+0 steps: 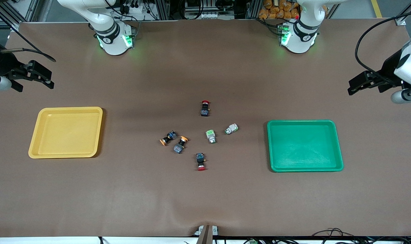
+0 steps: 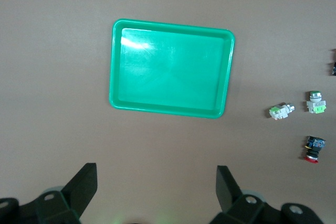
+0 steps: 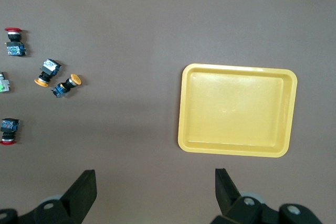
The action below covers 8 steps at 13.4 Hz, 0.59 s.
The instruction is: Place green and yellow buttons in trays
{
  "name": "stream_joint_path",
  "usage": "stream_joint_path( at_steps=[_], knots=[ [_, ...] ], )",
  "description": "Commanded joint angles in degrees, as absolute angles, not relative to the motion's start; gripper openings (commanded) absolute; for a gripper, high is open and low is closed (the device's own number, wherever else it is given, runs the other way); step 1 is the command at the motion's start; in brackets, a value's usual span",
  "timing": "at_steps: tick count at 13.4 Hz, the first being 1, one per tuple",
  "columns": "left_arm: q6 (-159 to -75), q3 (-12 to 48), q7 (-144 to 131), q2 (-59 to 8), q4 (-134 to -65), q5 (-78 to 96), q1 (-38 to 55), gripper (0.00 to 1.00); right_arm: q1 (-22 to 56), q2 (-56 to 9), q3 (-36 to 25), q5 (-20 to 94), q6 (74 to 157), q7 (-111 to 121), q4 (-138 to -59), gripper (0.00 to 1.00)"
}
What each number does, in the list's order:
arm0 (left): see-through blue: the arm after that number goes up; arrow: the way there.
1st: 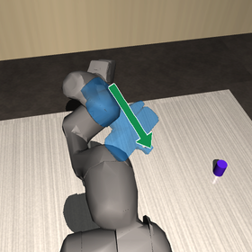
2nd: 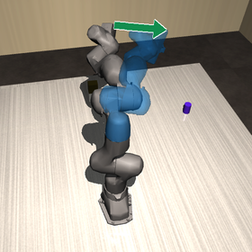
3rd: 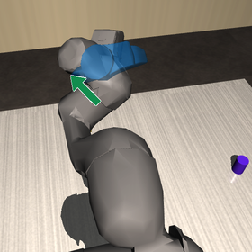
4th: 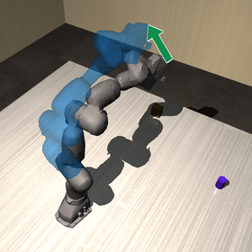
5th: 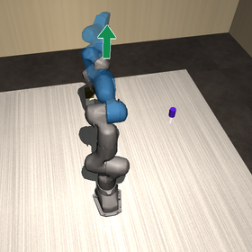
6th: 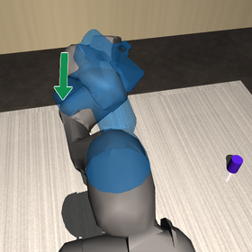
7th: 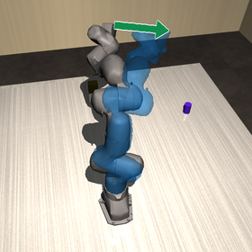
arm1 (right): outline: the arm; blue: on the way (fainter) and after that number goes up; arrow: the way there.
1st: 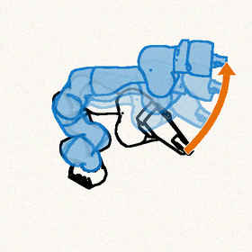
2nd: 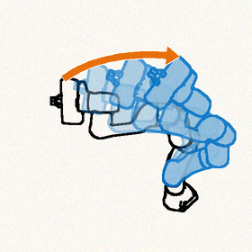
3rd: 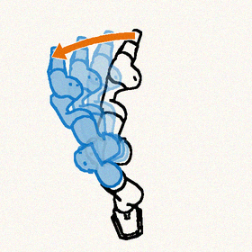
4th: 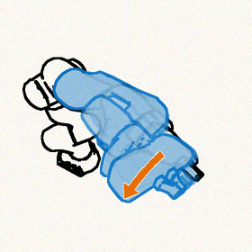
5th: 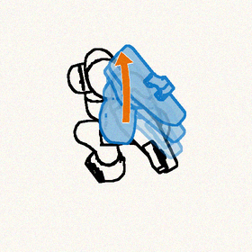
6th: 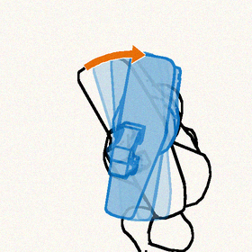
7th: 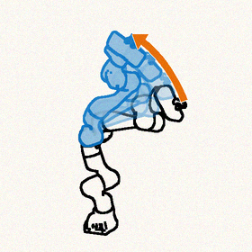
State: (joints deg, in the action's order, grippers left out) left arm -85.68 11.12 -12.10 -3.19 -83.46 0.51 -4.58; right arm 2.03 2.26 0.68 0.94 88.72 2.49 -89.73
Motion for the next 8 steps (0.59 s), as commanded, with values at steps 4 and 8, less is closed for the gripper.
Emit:
stream_joint_path(
  at_steps=[4, 8],
  knots=[
    [-84.46, 11.34, -12.57, -3.16, -82.88, -0.26, -5.01, 1.00, 1.58, 2.81, 0.88, 1.76, 88.42, 1.67, -90.09, 1.00],
    [-84.46, 11.69, -12.66, -3.16, -82.97, -0.97, -4.57, 1.00, 1.58, 2.81, 0.88, 1.76, 88.42, 1.67, -90.17, 1.00]
  ],
)
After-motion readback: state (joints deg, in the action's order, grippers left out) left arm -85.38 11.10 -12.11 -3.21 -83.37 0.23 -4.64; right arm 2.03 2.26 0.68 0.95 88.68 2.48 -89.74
